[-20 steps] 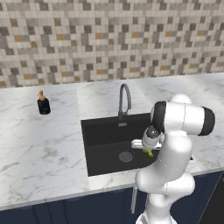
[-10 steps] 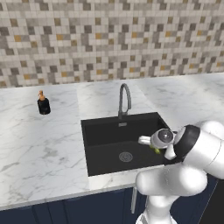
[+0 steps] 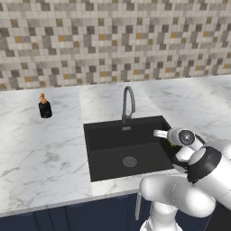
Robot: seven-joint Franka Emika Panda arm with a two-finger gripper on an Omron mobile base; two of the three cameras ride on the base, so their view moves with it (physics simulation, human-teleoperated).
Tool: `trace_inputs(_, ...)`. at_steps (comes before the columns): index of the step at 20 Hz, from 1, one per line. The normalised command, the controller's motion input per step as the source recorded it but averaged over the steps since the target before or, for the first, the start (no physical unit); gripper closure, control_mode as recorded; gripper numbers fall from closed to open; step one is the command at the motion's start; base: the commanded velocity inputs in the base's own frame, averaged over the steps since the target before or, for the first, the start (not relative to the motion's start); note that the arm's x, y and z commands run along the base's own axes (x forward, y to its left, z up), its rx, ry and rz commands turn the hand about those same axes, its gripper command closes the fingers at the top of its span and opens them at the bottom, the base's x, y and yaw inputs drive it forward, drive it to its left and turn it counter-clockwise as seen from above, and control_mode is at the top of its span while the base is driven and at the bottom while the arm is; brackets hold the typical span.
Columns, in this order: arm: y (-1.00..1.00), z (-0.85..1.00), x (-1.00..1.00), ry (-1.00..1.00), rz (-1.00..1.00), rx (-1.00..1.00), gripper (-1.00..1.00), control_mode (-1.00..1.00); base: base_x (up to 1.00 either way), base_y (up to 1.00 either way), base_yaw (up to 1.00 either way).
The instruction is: Turn on the sink faucet. Then move the broccoli from the counter to the sink. Turn off the sink. Move the vegetable from the sink to the pot next to the stove. Finally move the pot to the front left burner.
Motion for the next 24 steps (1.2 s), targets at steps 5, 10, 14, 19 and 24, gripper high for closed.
trace_inputs(5,-0.03,1.0,0.0,0.07,-0.03,0.0,1.0,-1.0,0.0,0.0,0.0)
trace_inputs(10,0.0,1.0,0.0,0.1,-0.03,0.0,1.0,-1.0,0.0,0.0,0.0)
trace_inputs(14,-0.01,1.0,0.01,0.14,-0.04,0.0,1.0,-1.0,0.0,0.0,0.0)
trace_inputs(19,-0.08,1.0,0.03,0.16,-0.04,0.0,1.0,-1.0,0.0,0.0,0.0)
trace_inputs(24,-0.12,1.0,0.03,0.18,-0.04,0.0,1.0,-1.0,0.0,0.0,0.0)
